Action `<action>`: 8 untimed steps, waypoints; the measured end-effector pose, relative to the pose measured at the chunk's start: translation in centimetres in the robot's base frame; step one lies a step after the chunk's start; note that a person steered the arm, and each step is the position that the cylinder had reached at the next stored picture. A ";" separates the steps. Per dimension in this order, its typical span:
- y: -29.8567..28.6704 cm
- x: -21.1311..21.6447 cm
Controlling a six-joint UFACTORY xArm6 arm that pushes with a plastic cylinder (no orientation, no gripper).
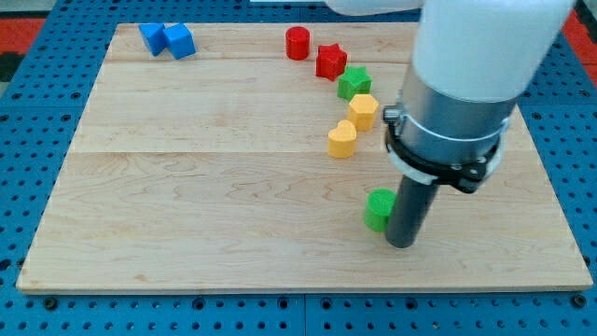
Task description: Push the green circle towards the bottom left side of the yellow heart
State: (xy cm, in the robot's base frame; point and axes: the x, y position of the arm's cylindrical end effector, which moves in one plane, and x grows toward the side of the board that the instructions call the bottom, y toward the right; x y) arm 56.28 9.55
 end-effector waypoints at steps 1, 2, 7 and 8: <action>-1.8 0.0; 0.3 0.0; -3.5 -3.3; -2.8 -4.3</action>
